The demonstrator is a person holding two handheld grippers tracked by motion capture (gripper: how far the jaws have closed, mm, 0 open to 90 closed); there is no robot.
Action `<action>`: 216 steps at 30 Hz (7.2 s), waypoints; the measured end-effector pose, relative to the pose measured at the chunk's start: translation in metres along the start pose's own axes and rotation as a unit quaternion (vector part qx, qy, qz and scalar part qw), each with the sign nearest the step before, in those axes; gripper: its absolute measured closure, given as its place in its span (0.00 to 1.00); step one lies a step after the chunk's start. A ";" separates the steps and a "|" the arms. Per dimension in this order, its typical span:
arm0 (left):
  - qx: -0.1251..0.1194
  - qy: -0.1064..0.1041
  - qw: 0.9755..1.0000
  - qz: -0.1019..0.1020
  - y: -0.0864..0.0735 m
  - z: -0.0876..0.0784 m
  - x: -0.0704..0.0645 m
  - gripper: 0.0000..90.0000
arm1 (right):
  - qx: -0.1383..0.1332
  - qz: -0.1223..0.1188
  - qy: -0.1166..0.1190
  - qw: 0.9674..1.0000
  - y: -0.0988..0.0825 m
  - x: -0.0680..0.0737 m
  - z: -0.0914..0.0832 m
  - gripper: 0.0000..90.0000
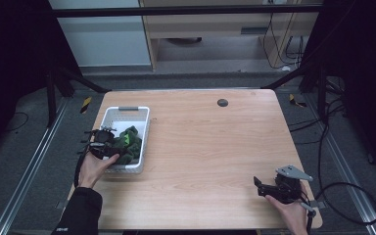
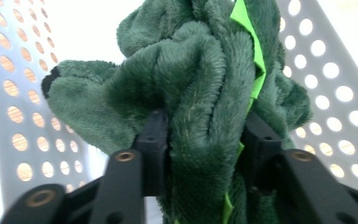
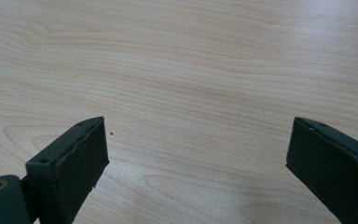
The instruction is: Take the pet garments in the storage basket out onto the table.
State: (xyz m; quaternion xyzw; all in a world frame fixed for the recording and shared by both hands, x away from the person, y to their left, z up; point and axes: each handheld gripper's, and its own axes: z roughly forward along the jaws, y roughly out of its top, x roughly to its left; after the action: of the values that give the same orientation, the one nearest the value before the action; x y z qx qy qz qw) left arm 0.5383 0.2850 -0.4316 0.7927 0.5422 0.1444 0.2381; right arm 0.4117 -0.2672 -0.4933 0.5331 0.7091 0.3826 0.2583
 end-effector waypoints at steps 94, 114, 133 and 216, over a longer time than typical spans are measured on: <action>-0.090 -0.064 0.979 0.173 0.031 -0.164 -0.081 0.83 | -0.009 0.000 -0.004 1.000 0.001 -0.002 -0.003 0.05; -0.069 -0.085 0.967 0.231 0.048 -0.152 -0.130 0.83 | -0.011 0.001 -0.003 1.000 0.002 -0.002 -0.004 0.05; -0.038 -0.107 0.956 0.272 0.063 -0.124 -0.172 0.83 | -0.013 0.003 -0.001 1.000 0.002 -0.002 -0.004 0.05; -0.012 -0.158 0.938 0.307 0.041 -0.010 -0.237 0.32 | -0.020 0.003 -0.007 1.000 0.003 -0.004 -0.006 0.05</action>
State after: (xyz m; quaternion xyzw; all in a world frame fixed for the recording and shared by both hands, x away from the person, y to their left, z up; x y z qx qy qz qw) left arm 0.4777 0.0551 -0.3943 0.9305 0.2261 0.0899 0.2736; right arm 0.4101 -0.2719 -0.4875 0.5325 0.6978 0.3940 0.2724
